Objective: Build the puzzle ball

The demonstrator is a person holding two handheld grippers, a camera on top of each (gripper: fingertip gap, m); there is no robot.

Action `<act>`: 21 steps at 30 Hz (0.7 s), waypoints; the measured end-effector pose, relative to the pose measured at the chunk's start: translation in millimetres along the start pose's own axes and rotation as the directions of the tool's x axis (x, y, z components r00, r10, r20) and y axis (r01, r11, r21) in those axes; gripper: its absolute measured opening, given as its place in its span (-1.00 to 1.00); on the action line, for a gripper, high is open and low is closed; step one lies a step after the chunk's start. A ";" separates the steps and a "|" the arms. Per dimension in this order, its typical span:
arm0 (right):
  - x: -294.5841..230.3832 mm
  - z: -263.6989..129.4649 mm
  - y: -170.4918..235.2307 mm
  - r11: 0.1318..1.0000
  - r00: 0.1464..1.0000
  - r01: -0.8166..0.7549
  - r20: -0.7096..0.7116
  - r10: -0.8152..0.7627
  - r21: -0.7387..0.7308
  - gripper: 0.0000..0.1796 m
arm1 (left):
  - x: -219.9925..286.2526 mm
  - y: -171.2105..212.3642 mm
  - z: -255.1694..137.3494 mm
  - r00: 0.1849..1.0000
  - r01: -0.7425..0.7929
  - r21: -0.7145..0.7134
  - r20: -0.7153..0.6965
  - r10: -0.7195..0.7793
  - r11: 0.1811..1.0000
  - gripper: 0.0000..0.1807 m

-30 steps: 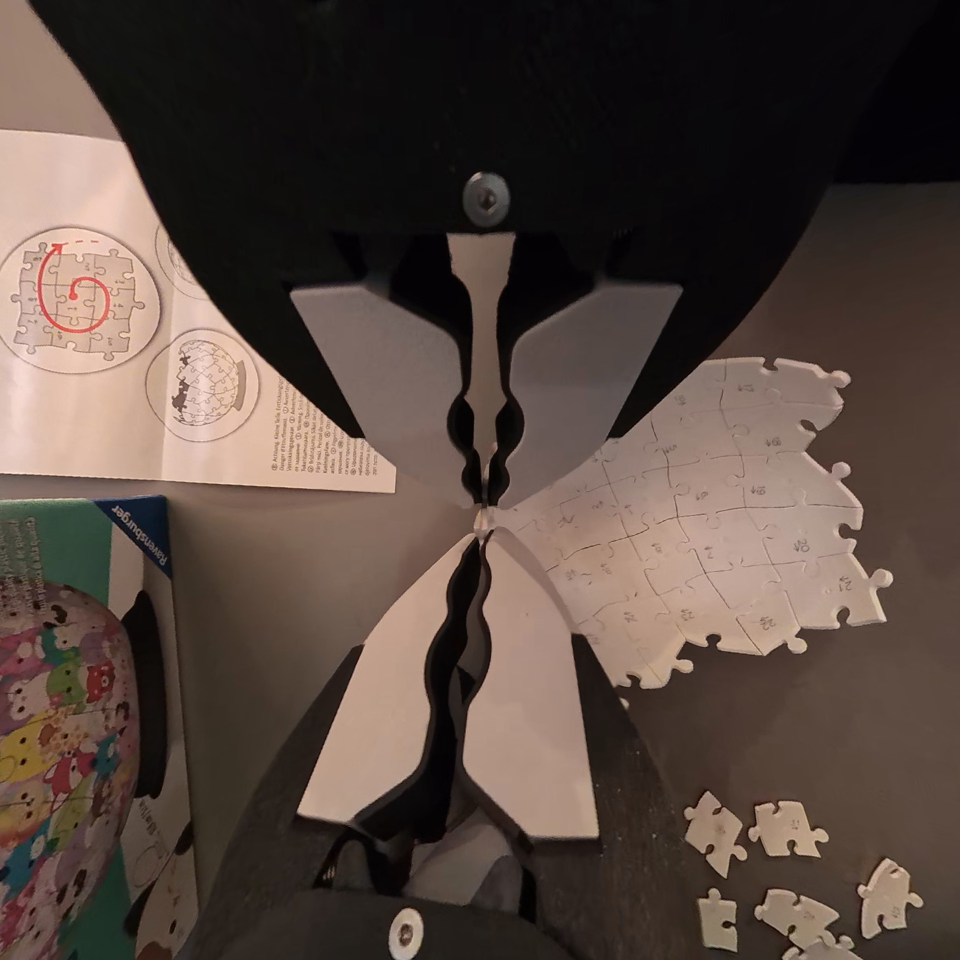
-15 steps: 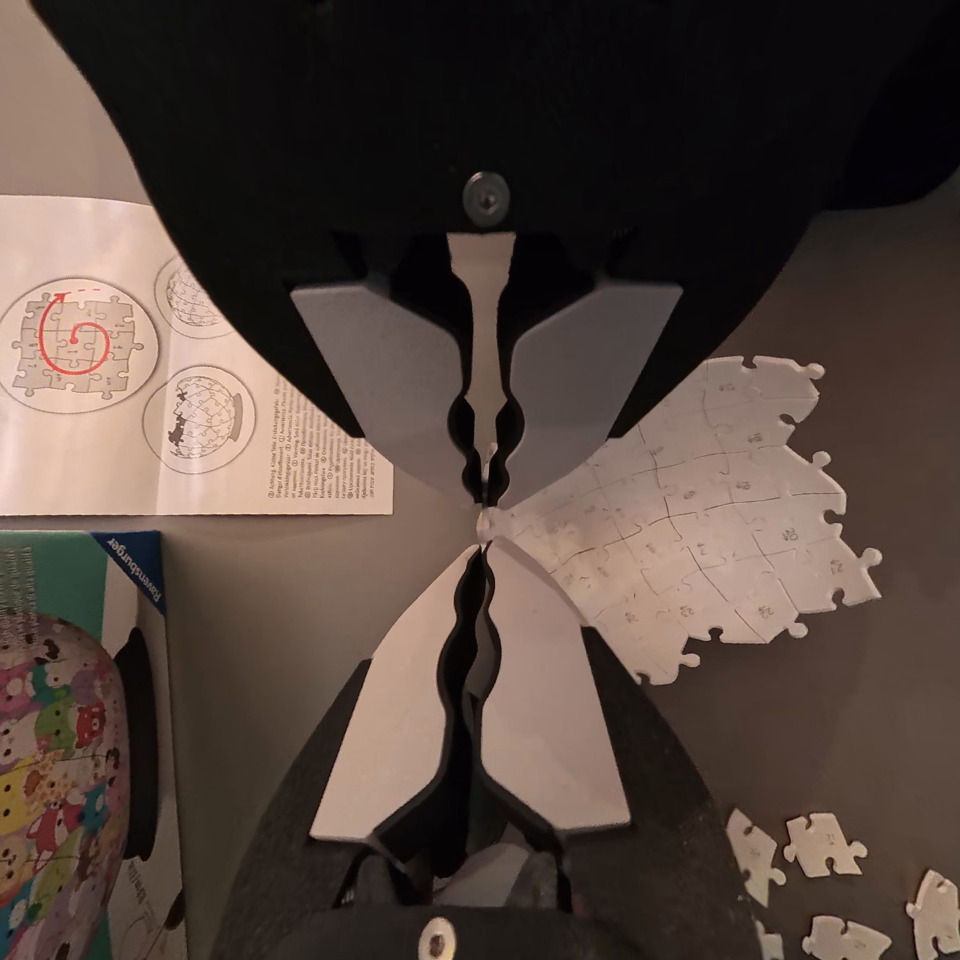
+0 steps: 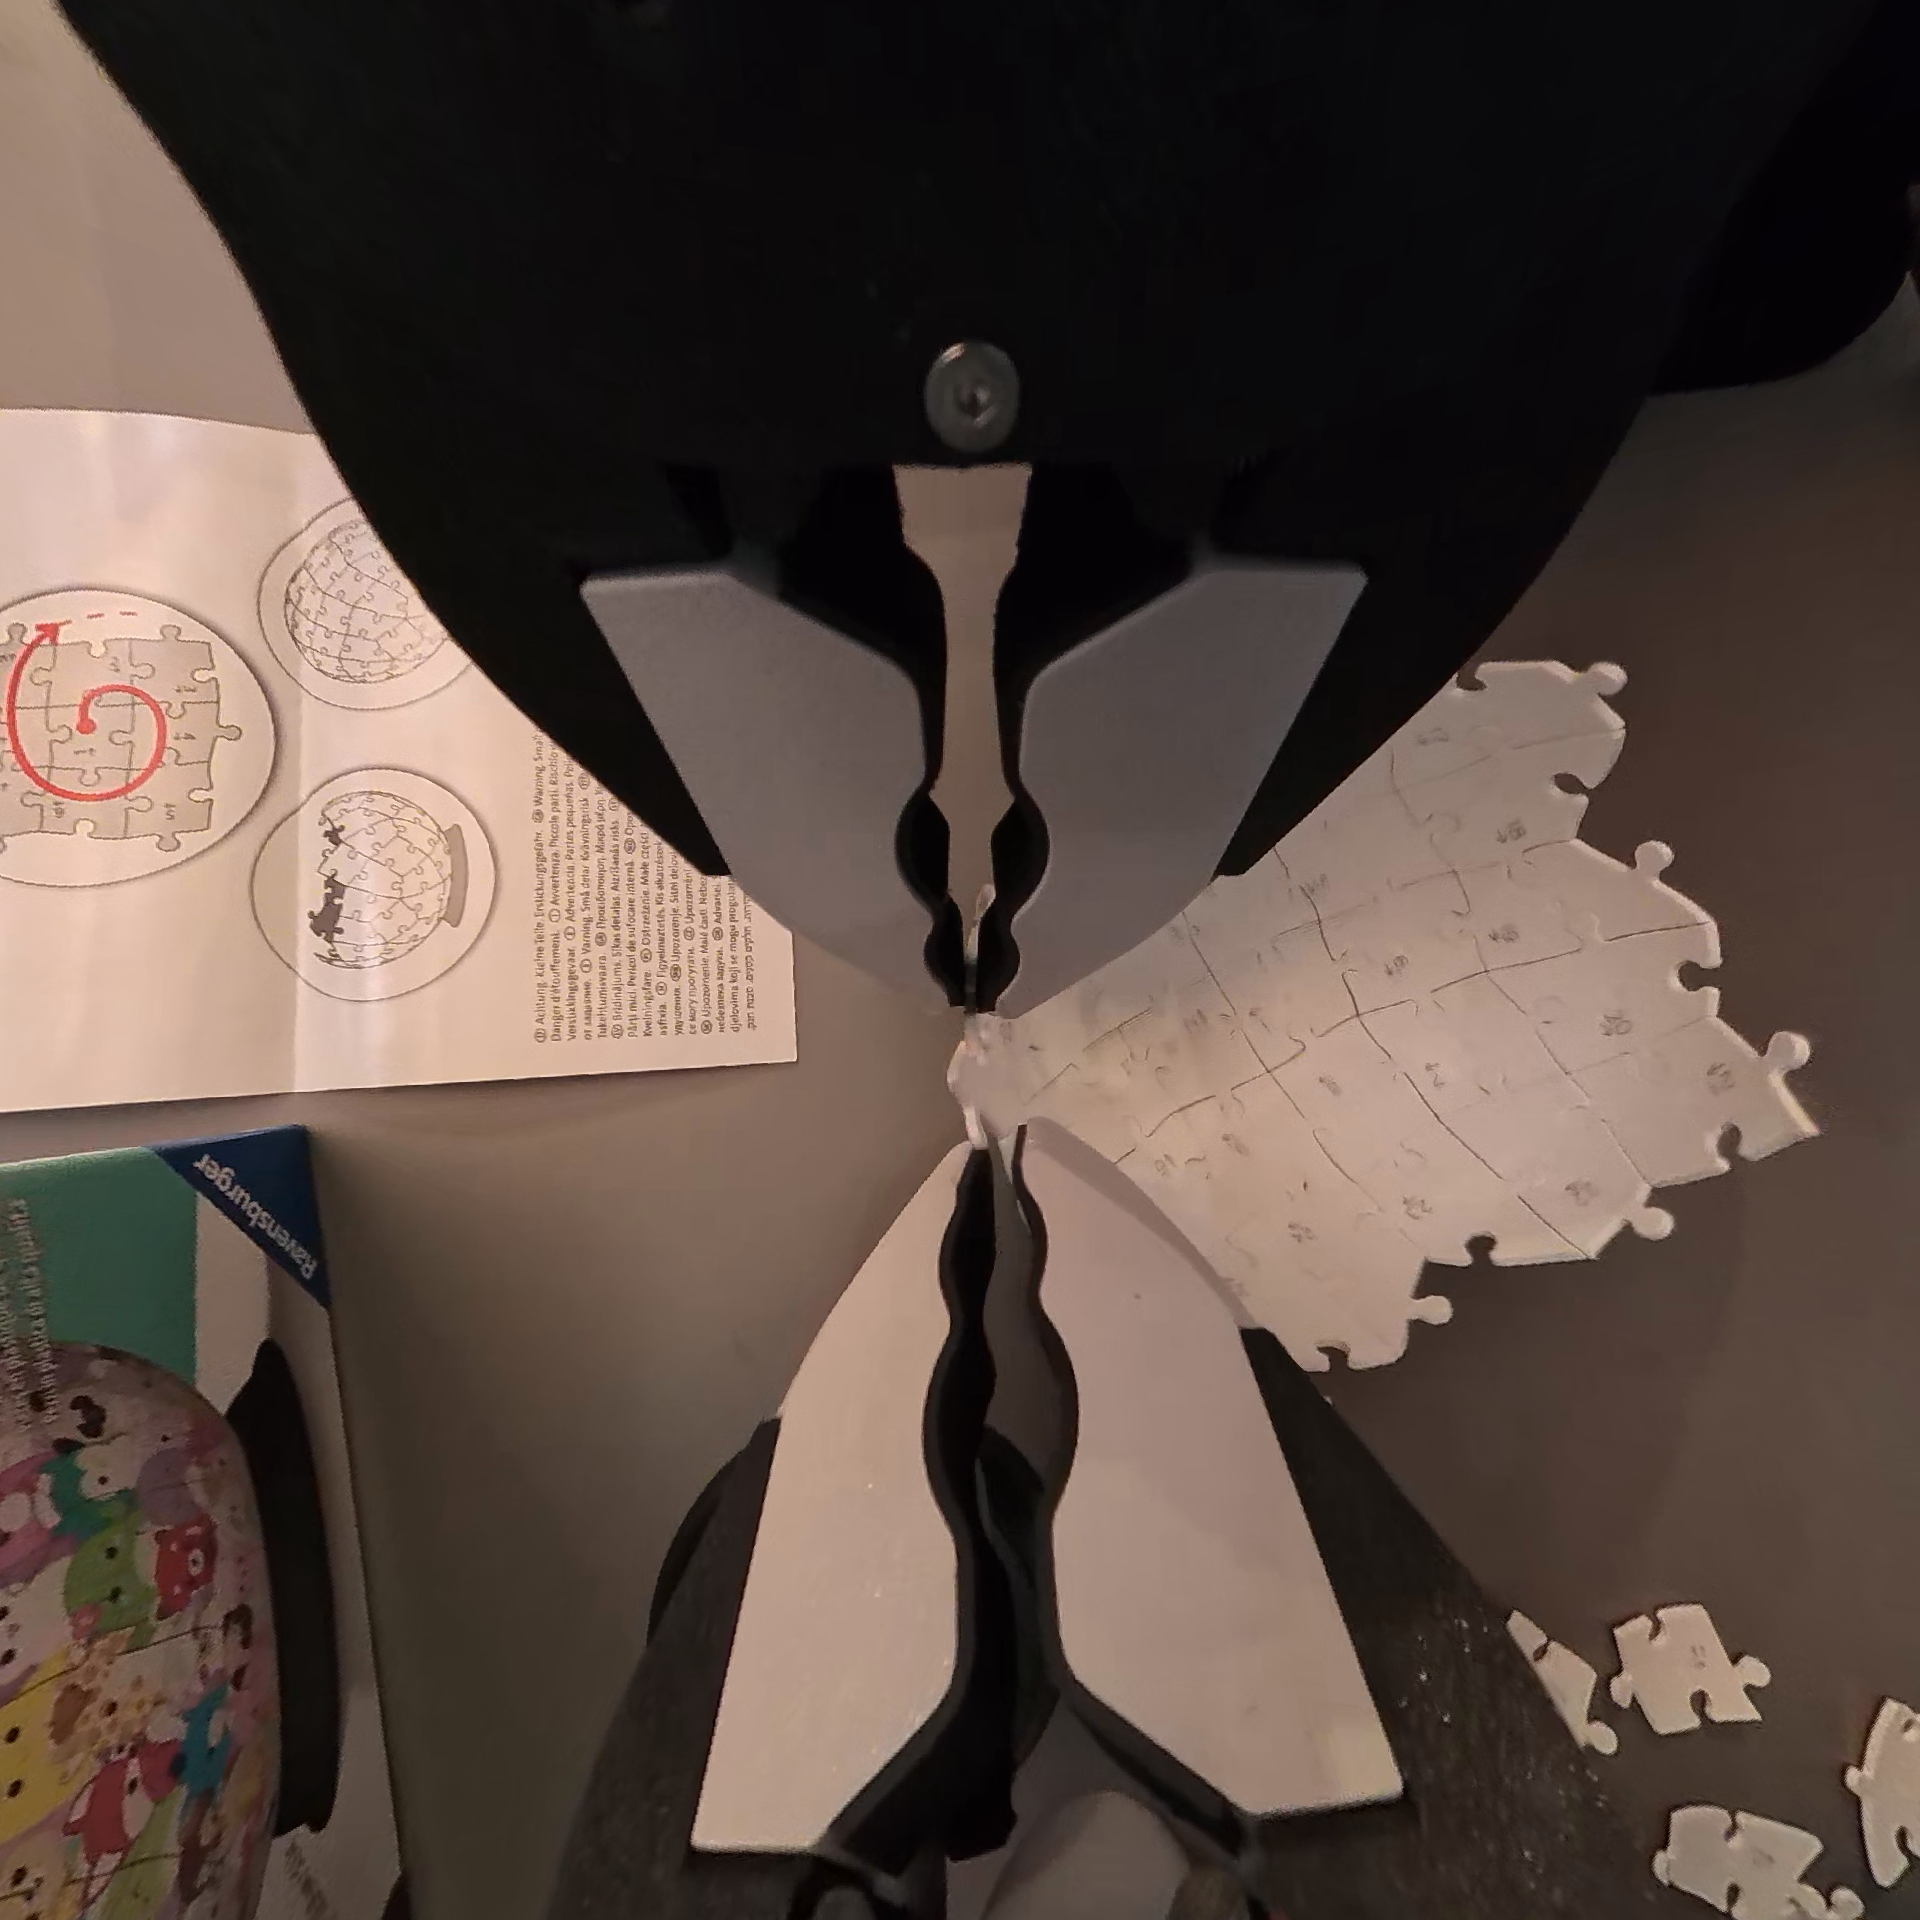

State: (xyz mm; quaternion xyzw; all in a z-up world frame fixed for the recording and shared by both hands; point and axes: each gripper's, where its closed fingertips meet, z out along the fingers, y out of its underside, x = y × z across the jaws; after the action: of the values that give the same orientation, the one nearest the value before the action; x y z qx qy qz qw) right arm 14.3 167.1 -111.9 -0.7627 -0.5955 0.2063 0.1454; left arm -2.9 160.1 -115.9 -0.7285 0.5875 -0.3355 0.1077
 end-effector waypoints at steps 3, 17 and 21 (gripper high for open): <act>-0.3 -0.4 0.3 1.000 1.000 -0.009 0.012 0.009 0.019 -0.97 | -1.7 -2.1 -0.5 1.000 0.012 0.008 0.001 -0.012 1.000 -0.85; 2.1 -5.3 -4.0 0.996 0.999 -0.026 0.025 0.024 0.084 -0.97 | -5.9 -4.5 3.7 0.999 0.032 -0.005 0.004 -0.032 0.999 -0.88; 3.8 -6.4 -1.3 0.996 0.999 -0.035 0.021 0.034 0.077 -0.97 | -6.3 -10.2 3.1 1.000 0.028 0.005 0.000 -0.028 1.000 -0.84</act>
State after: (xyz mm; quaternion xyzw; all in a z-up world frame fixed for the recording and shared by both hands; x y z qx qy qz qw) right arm 17.1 171.3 -106.3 -0.7645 -0.5752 0.2394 0.1655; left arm 6.4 168.2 -114.9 -0.7364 0.5764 -0.3383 0.1050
